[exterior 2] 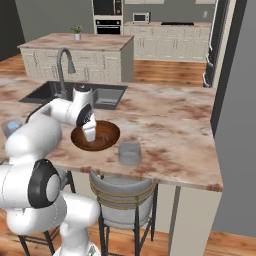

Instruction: There are four ice cubes in the ice bowl. Place two ice cubes in each glass of water.

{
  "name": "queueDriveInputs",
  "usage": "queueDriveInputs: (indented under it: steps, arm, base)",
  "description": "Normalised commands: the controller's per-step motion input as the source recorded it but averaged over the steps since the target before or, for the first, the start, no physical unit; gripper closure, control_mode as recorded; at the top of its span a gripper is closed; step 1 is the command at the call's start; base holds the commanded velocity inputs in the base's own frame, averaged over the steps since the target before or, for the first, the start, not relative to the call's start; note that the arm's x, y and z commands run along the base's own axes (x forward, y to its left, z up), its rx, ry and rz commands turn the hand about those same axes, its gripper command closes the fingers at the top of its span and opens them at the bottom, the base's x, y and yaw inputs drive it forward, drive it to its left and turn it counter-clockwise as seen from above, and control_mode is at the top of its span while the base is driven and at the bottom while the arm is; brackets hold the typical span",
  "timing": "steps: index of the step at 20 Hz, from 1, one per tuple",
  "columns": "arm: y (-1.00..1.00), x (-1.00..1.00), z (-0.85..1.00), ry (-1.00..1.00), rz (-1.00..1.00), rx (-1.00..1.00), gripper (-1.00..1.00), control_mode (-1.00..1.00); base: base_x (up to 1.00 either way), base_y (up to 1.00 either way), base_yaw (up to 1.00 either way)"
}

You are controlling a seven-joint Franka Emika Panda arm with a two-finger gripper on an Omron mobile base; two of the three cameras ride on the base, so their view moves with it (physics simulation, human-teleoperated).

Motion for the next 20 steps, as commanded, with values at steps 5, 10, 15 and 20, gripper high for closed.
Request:
queueDriveInputs:
  steps: [5,10,15,20]
  arm:
    - [0.17,0.32,-0.35,0.04,0.02,-0.02,-1.0,-1.0]
    - [0.04,0.12,-0.36,0.0,0.01,-0.01,-1.0,-1.0]
    - [0.0,0.0,-0.3,0.0,0.0,0.0,-1.0,-1.0]
    - [0.01,0.04,-0.05,0.0,0.01,-0.01,-1.0,-1.0]
  base:
    - [0.0,0.0,0.0]
    - [0.0,0.0,0.0]
    - [0.0,0.0,0.0]
    - [0.0,0.0,0.0]
